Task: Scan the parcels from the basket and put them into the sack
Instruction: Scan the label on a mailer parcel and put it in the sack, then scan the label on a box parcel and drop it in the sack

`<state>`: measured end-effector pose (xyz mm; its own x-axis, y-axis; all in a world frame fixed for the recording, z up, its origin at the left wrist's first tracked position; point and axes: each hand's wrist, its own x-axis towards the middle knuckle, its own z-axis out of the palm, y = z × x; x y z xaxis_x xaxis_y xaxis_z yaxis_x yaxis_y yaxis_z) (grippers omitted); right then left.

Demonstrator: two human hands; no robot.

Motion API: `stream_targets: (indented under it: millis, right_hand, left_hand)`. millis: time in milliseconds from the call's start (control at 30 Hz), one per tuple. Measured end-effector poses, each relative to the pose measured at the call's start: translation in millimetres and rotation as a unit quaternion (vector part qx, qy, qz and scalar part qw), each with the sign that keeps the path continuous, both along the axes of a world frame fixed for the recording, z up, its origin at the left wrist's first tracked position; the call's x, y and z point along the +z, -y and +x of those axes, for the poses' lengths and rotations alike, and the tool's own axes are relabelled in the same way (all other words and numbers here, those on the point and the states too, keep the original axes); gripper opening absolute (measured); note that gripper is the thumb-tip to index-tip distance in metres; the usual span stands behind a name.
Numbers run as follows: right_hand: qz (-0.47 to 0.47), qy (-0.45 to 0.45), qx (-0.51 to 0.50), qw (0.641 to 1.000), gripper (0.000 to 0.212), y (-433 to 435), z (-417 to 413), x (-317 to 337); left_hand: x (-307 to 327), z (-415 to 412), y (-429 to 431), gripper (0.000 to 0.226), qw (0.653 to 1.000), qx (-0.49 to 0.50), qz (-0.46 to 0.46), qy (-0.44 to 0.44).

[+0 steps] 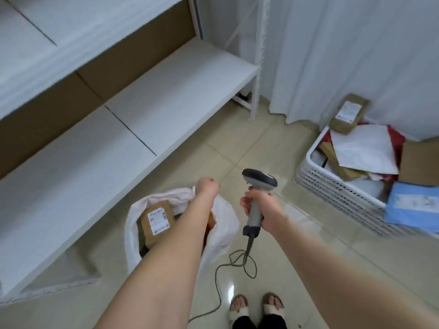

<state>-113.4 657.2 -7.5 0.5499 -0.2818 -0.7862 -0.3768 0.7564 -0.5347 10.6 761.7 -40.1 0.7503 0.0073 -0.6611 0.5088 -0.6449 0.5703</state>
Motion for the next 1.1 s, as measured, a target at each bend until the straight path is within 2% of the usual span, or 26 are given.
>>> stream_targets:
  millis: [200,433,600,733,967,1100]
  right_hand:
    - [-0.02,0.006,-0.096,0.995,0.01,101.4,-40.9,58.7]
    - [-0.001,0.008,-0.165,0.986,0.018,250.2,-99.1,75.0]
    - [-0.002,0.005,-0.219,0.976,0.003,357.2,-142.9,71.4]
    - [-0.007,-0.008,-0.236,0.972,0.004,418.8,-150.8,64.9]
    - [0.014,-0.019,-0.241,0.97,0.01,498.1,-103.5,34.0]
    - [0.019,-0.038,-0.249,0.968,0.004,547.7,-49.1,-7.3]
  left_hand:
    - [69.2,-32.6,128.9,0.041,0.995,-0.086,-0.029,0.033]
    - [101.1,-92.0,298.9,0.041,0.987,-0.147,-0.05,0.03]
    - [95.1,-129.2,409.6,0.037,0.98,-0.185,-0.074,0.001]
    - [88.7,-137.2,466.3,0.04,0.975,-0.206,-0.072,-0.029]
    - [58.5,-85.2,538.6,0.045,0.977,-0.202,-0.061,-0.036]
    - [15.2,-28.5,588.4,0.039,0.979,-0.194,-0.053,-0.036]
